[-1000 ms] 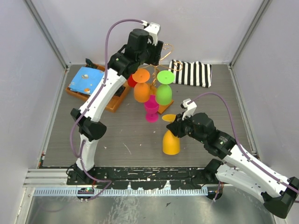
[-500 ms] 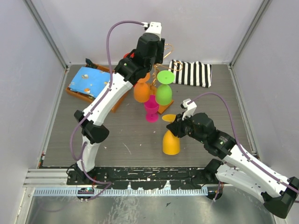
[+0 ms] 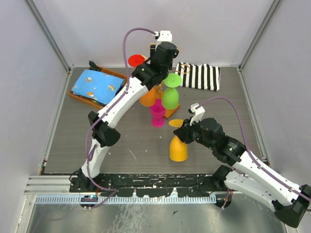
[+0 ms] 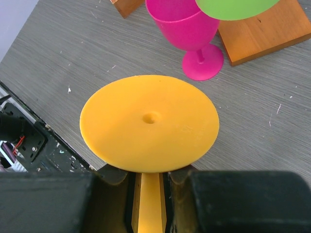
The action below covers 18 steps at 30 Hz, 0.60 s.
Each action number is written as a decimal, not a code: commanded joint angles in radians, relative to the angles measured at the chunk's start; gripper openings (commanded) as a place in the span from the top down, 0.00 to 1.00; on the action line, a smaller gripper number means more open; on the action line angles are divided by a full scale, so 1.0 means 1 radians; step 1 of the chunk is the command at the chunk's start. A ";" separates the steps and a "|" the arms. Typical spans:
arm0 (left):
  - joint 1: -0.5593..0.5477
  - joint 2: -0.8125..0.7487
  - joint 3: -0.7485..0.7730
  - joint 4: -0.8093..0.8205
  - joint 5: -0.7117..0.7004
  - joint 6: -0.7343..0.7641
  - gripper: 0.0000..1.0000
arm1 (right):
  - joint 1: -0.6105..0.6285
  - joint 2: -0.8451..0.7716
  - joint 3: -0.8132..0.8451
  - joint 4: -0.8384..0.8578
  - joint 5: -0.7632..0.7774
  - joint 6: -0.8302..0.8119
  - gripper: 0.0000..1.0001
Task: Place the wine glass upside down on the wine glass rack
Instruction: Adjust the wine rack at the center of the board.
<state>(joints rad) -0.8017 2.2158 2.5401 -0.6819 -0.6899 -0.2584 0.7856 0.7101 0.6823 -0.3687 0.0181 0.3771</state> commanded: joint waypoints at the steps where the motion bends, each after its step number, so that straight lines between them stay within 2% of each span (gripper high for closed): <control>1: -0.005 0.005 0.040 0.035 -0.054 -0.006 0.47 | 0.002 -0.020 0.003 0.037 0.009 0.010 0.99; 8: -0.010 0.012 0.039 0.031 -0.079 -0.002 0.60 | 0.002 -0.020 -0.001 0.036 0.011 0.009 0.99; 14: -0.008 0.013 0.039 0.018 -0.075 0.013 0.79 | 0.002 -0.021 -0.004 0.039 0.012 0.011 0.99; 18: 0.015 0.003 0.047 -0.018 -0.022 0.002 0.94 | 0.002 -0.014 -0.011 0.049 0.007 0.013 0.99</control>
<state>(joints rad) -0.8051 2.2192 2.5454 -0.6731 -0.7338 -0.2447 0.7856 0.7048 0.6724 -0.3748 0.0181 0.3771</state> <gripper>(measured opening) 0.308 0.226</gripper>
